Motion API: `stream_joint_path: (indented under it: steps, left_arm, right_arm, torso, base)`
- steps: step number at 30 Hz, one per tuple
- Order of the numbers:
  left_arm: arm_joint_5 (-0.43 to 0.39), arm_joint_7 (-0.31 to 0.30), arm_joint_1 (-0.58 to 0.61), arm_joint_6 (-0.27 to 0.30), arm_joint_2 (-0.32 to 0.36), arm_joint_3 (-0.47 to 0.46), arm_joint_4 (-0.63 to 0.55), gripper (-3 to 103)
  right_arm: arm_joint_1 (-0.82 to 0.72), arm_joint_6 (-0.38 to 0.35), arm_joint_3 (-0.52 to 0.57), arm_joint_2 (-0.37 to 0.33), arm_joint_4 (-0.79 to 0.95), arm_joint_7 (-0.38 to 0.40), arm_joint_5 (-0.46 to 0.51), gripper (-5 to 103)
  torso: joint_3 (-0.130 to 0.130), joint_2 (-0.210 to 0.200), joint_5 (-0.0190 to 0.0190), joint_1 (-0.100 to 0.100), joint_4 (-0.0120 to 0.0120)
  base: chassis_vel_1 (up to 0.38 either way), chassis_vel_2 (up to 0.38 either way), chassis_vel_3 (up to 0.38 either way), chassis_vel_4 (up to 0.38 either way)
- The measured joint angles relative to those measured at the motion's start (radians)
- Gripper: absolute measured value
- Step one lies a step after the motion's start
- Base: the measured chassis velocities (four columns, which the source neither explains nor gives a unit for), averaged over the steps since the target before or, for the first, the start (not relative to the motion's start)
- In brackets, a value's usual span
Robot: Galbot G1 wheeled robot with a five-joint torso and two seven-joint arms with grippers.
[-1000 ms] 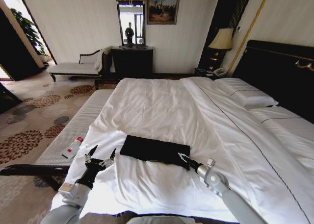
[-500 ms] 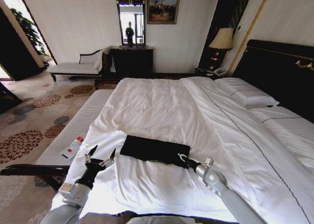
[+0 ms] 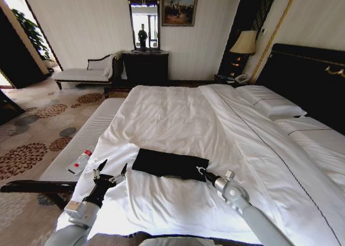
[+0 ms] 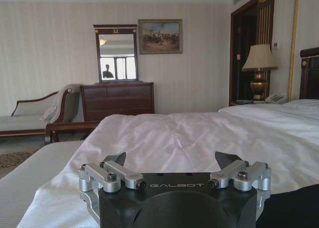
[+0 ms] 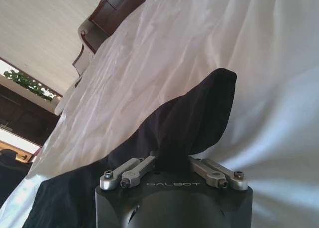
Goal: Fold the clothes on the bed.
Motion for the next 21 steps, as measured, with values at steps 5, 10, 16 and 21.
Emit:
stream_joint_path:
  steps: [5, 10, 16, 21]
  left_arm:
    - [0.000, 0.000, 0.000, 0.000, 0.000, 0.000, 0.000, 100]
    - [0.000, 0.000, 0.000, 0.000, 0.000, 0.000, 0.000, 100]
    - [0.000, 0.000, 0.000, 0.000, 0.000, 0.000, 0.000, 100]
    - [0.000, 0.000, 0.000, 0.000, 0.000, 0.000, 0.000, 100]
  right_arm:
    - [-0.036, -0.020, 0.091, -0.098, 0.077, 0.012, -0.052, 7]
    - [-0.060, -0.059, 0.152, -0.242, 0.072, 0.012, -0.194, 7]
    - [-0.007, -0.020, 0.138, -0.321, -0.033, -0.031, -0.357, 7]
    - [0.042, -0.015, 0.088, -0.305, 0.001, -0.021, -0.413, 7]
  torso:
    - [0.000, 0.000, -0.0003, 0.000, -0.0005]
    - [0.000, 0.000, -0.0002, 0.000, -0.0004]
    - [0.000, 0.000, -0.0002, 0.000, -0.0002]
    - [0.000, 0.000, -0.0002, 0.000, -0.0004]
  base:
    - [0.000, 0.000, 0.000, 0.000]
    - [0.000, 0.000, 0.000, 0.000]
    - [0.000, 0.000, 0.000, 0.000]
    - [0.000, 0.000, 0.000, 0.000]
